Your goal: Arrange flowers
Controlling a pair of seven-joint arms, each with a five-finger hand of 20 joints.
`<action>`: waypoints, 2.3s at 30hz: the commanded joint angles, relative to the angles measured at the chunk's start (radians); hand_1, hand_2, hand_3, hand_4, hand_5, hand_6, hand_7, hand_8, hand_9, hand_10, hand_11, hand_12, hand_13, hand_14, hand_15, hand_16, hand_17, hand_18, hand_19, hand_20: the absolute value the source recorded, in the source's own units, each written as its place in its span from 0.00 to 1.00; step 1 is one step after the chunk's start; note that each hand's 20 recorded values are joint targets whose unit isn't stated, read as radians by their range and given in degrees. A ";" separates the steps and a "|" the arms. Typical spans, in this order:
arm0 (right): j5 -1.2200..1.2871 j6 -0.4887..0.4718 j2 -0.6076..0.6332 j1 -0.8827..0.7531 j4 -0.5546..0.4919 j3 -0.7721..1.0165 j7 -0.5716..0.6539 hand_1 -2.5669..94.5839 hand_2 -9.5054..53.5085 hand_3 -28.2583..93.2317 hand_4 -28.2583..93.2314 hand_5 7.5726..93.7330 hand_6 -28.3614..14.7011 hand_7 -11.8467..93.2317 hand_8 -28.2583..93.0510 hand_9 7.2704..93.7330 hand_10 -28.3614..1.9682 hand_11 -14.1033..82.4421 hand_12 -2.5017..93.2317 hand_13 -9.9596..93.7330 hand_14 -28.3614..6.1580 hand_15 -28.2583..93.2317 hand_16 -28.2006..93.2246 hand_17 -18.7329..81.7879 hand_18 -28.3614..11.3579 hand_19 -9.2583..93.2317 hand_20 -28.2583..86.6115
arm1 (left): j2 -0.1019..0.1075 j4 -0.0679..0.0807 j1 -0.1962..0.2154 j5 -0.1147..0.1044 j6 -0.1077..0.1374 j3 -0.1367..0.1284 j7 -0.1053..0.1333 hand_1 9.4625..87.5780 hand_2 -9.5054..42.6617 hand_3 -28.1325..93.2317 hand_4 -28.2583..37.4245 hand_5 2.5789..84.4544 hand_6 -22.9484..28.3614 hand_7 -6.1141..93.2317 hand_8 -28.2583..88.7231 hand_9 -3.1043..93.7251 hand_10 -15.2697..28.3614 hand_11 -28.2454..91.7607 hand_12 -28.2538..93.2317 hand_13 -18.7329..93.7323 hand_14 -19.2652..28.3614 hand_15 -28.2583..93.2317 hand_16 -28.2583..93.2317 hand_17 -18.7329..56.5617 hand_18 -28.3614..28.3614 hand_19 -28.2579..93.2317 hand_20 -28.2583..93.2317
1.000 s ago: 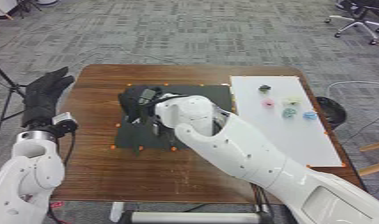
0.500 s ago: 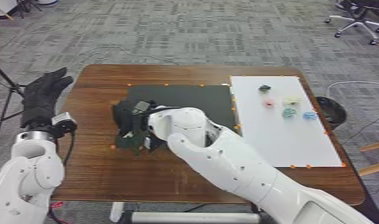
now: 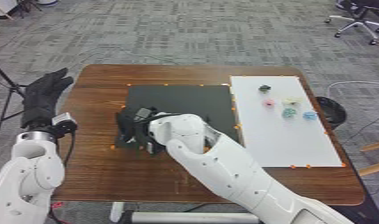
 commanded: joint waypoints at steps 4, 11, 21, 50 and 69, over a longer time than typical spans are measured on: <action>-0.294 0.086 0.033 0.012 0.043 0.022 -0.185 0.63 0.05 0.65 0.10 0.80 0.71 0.34 0.32 0.97 0.67 0.32 0.23 1.00 0.80 0.68 0.54 0.75 0.31 1.00 0.75 | -0.007 -0.008 0.000 0.003 -0.008 -0.005 -0.005 0.21 0.69 0.80 0.00 0.59 0.51 0.22 0.17 0.58 0.68 0.41 0.32 0.50 0.71 0.33 0.23 0.33 0.67 0.29 0.35; -0.273 0.088 0.100 0.082 0.017 -0.031 -0.167 0.63 0.05 0.65 0.09 0.79 0.71 0.35 0.31 0.97 0.67 0.32 0.23 1.00 0.81 0.68 0.54 0.75 0.31 1.00 0.75 | 0.006 -0.008 0.002 -0.010 0.002 0.004 0.002 0.21 0.69 0.80 0.00 0.59 0.51 0.22 0.17 0.58 0.67 0.41 0.32 0.50 0.71 0.33 0.23 0.33 0.67 0.29 0.35; -0.144 0.110 0.090 0.130 0.014 -0.063 -0.109 0.62 0.05 0.66 0.09 0.79 0.71 0.36 0.31 0.97 0.68 0.32 0.23 1.00 0.81 0.68 0.54 0.75 0.31 1.00 0.75 | 0.002 -0.008 0.002 -0.005 -0.001 0.001 -0.001 0.21 0.68 0.80 0.00 0.59 0.51 0.22 0.17 0.58 0.67 0.40 0.32 0.50 0.71 0.33 0.23 0.33 0.67 0.29 0.35; -0.173 0.128 -0.040 -0.008 0.082 0.042 -0.097 0.64 0.08 0.61 0.11 0.78 0.74 0.36 0.27 0.94 0.69 0.26 0.20 1.00 0.80 0.68 0.53 0.75 0.31 1.00 0.74 | -0.027 -0.008 -0.003 0.023 -0.024 -0.018 -0.016 0.20 0.68 0.79 0.00 0.59 0.51 0.22 0.17 0.58 0.67 0.40 0.32 0.50 0.70 0.33 0.23 0.33 0.67 0.29 0.35; -0.179 0.097 -0.020 0.004 0.086 0.051 -0.080 0.56 0.06 0.62 0.15 0.73 0.73 0.33 0.27 0.87 0.66 0.28 0.17 0.99 0.79 0.68 0.52 0.74 0.30 1.00 0.75 | -0.039 -0.008 -0.005 0.034 -0.033 -0.026 -0.022 0.17 0.45 0.80 0.00 0.57 0.53 0.21 0.17 0.57 0.68 0.40 0.32 0.50 0.71 0.32 0.23 0.33 0.67 0.29 0.35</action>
